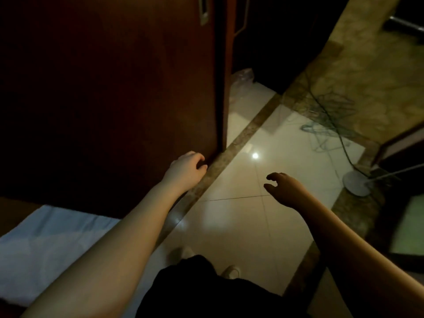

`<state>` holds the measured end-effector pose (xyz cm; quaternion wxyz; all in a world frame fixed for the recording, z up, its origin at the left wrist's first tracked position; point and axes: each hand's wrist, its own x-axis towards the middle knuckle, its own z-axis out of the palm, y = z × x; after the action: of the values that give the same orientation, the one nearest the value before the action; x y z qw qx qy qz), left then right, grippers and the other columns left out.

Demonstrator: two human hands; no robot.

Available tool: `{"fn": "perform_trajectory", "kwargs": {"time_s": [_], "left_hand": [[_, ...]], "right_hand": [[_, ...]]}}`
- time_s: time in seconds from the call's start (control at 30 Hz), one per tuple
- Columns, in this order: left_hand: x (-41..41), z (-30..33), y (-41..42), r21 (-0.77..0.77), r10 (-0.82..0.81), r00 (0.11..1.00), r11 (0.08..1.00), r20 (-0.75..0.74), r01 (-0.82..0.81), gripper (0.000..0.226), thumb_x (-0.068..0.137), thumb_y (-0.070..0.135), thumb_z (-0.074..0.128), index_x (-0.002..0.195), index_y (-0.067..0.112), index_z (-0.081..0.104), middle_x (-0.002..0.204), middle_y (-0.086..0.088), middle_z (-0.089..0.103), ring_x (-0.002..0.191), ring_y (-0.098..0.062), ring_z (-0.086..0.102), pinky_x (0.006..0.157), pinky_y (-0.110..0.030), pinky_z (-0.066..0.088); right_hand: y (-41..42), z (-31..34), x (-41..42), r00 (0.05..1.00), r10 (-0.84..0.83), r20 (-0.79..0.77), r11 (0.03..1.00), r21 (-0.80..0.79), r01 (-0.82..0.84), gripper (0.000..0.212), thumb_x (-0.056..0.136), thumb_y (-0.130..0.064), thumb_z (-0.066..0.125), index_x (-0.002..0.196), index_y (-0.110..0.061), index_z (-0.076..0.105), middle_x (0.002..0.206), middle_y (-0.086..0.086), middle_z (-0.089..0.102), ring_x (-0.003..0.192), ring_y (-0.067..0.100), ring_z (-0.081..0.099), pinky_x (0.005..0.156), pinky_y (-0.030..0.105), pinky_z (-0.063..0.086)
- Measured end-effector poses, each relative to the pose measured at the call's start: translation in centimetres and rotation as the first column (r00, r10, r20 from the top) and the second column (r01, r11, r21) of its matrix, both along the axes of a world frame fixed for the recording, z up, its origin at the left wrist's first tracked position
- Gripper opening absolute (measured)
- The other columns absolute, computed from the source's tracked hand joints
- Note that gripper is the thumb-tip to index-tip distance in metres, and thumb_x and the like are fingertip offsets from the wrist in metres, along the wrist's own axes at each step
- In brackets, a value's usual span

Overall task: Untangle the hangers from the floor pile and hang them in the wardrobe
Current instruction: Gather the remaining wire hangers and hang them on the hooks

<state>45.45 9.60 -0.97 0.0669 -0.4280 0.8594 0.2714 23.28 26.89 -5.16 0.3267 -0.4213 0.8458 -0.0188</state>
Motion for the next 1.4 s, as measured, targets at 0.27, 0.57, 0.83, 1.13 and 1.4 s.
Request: {"fn": "perform_trajectory", "kwargs": {"time_s": [0.27, 0.57, 0.83, 1.13, 1.4], "left_hand": [[-14.3, -4.9, -4.9, 0.073, -0.094, 0.995, 0.993, 0.012, 0.093, 0.035, 0.098, 0.035, 0.049, 0.127, 0.017, 0.057, 0.130, -0.002, 0.052, 0.119, -0.024, 0.052, 0.101, -0.041, 0.043], [-36.5, -9.4, -14.3, 0.121, -0.283, 0.958, 0.954, 0.053, 0.275, 0.035, 0.099, 0.033, 0.044, 0.128, 0.017, 0.055, 0.136, -0.004, 0.051, 0.114, -0.026, 0.055, 0.097, -0.040, 0.046], [-53.1, -12.5, -19.6, 0.150, -0.361, 0.925, 0.928, 0.123, 0.342, 0.023, 0.094, 0.030, 0.047, 0.107, 0.017, 0.060, 0.111, -0.006, 0.058, 0.092, -0.025, 0.058, 0.081, -0.039, 0.052], [-70.5, -17.9, -23.1, 0.170, -0.408, 0.888, 0.910, 0.212, 0.378, 0.022, 0.095, 0.027, 0.046, 0.110, 0.017, 0.058, 0.109, -0.005, 0.056, 0.090, -0.024, 0.056, 0.079, -0.036, 0.050], [-86.0, -23.6, -24.8, 0.219, -0.321, 0.901, 0.939, 0.292, 0.264, 0.020, 0.094, 0.025, 0.050, 0.107, 0.012, 0.058, 0.107, -0.010, 0.060, 0.089, -0.024, 0.055, 0.080, -0.037, 0.046]], "right_hand": [[0.0, -3.1, -13.0, 0.988, -0.142, -0.056, 0.986, 0.079, 0.146, 0.047, 0.098, -0.040, 0.048, 0.140, -0.019, 0.046, 0.139, 0.007, 0.051, 0.122, 0.026, 0.052, 0.104, 0.043, 0.042], [-5.4, -6.0, -30.6, 0.936, -0.333, -0.113, 0.921, 0.175, 0.349, 0.045, 0.098, -0.039, 0.044, 0.141, -0.023, 0.044, 0.142, 0.005, 0.049, 0.124, 0.027, 0.050, 0.104, 0.043, 0.037], [-8.8, -8.2, -44.3, 0.883, -0.463, -0.084, 0.861, 0.196, 0.470, 0.045, 0.097, -0.034, 0.045, 0.140, -0.022, 0.045, 0.141, 0.007, 0.049, 0.124, 0.029, 0.048, 0.105, 0.044, 0.035], [-11.7, -15.0, -60.1, 0.849, -0.528, -0.013, 0.819, 0.257, 0.513, 0.046, 0.096, -0.032, 0.043, 0.141, -0.021, 0.044, 0.143, 0.007, 0.045, 0.125, 0.031, 0.047, 0.104, 0.044, 0.035], [-12.9, -23.0, -75.9, 0.811, -0.560, 0.167, 0.791, 0.399, 0.464, 0.047, 0.099, -0.030, 0.040, 0.144, -0.017, 0.040, 0.146, 0.009, 0.040, 0.125, 0.031, 0.046, 0.104, 0.043, 0.041]]}}
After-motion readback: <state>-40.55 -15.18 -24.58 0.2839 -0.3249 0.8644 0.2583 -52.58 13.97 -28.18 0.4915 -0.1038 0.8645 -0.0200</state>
